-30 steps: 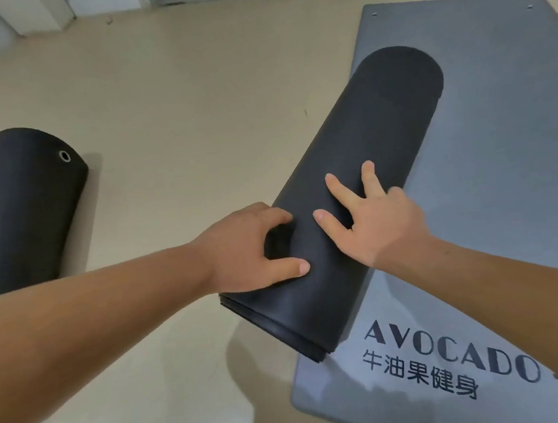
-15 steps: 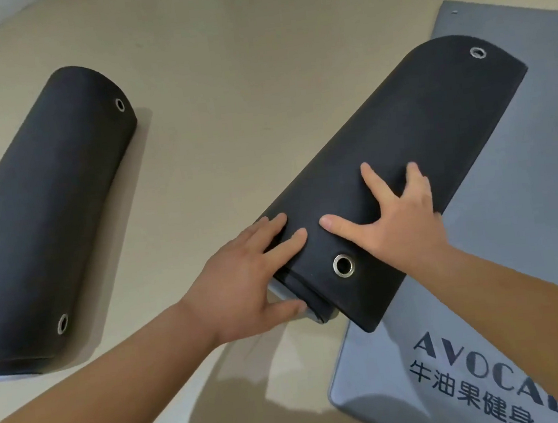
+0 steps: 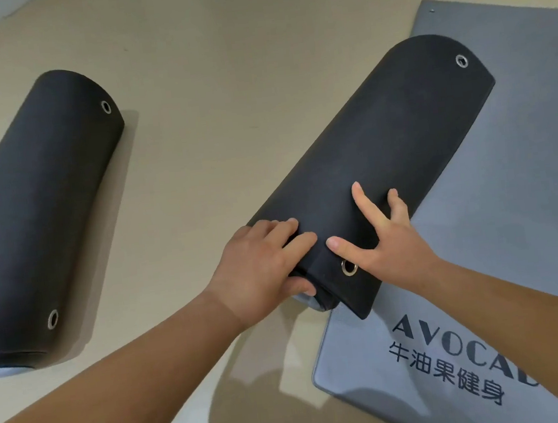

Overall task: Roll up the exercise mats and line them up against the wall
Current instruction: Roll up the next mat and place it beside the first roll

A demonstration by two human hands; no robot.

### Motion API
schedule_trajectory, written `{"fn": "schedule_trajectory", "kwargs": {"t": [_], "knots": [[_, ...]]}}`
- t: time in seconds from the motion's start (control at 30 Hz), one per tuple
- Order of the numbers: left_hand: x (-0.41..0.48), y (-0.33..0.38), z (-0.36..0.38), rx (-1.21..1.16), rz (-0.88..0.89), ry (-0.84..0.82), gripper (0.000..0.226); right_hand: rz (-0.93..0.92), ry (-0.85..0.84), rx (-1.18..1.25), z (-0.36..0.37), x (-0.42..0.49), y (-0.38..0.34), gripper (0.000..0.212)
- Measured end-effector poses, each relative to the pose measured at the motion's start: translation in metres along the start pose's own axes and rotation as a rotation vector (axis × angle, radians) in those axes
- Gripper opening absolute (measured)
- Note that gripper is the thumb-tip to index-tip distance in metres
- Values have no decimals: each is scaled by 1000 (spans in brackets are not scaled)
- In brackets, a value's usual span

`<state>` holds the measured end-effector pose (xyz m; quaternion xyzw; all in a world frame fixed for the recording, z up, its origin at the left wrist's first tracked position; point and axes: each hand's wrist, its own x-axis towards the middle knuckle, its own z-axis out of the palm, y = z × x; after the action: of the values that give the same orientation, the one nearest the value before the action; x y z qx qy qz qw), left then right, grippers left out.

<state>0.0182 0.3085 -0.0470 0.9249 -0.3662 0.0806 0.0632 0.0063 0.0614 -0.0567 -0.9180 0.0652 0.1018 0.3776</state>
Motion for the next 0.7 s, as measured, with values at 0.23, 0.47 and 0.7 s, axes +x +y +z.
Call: {"fn": "schedule_trajectory", "kwargs": {"t": [0.23,0.47,0.7], "knots": [[40,16,-5,58,34,-110,70,-2,-2,103,-1,4,21,91],[30,7,5,-71,68,6,36,30,-51,84,-12,0,13,85],[-5,28,-5,-479,-275,155,28,-213,202,-207,-39,-8,-20,56]]}}
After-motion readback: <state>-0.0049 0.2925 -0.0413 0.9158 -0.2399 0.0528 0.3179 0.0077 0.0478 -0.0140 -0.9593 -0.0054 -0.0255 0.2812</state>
